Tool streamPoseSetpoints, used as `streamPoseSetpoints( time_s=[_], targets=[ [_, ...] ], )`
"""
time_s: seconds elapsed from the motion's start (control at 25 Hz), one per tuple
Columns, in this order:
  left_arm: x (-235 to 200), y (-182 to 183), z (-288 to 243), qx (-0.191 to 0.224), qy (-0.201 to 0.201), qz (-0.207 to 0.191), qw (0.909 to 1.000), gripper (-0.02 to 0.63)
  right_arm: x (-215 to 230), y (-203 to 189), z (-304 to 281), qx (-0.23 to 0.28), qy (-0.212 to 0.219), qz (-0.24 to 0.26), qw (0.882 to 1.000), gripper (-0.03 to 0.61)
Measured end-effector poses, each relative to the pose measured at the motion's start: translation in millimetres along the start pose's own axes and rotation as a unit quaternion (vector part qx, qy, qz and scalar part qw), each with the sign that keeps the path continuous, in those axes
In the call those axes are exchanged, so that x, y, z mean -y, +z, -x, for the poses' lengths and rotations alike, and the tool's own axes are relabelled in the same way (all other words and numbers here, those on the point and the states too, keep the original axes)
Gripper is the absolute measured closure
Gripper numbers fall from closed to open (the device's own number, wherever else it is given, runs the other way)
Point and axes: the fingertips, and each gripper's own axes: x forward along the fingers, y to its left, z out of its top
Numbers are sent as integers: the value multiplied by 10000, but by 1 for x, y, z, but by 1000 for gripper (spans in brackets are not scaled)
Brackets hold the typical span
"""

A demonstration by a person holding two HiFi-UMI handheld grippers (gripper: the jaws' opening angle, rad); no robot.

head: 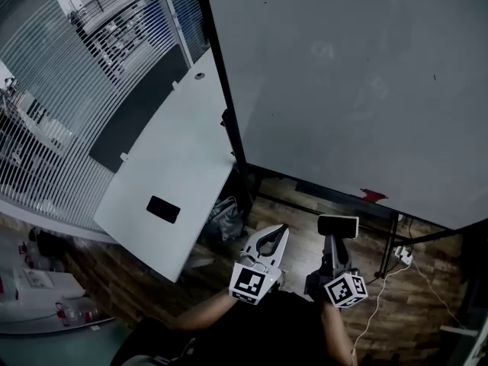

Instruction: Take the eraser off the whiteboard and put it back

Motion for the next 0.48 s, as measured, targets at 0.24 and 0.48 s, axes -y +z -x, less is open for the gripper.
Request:
streamPoseSetpoints(
  time_s=[0.24, 0.48],
  targets=[
    [0, 2, 10, -12, -190, 71, 9998, 617, -26, 2, 13, 130, -164, 606, 9979, 457],
    [7, -6, 19, -122, -381, 101, 9991, 617, -44, 2, 27, 166, -218, 1028, 9943, 457]
  ],
)
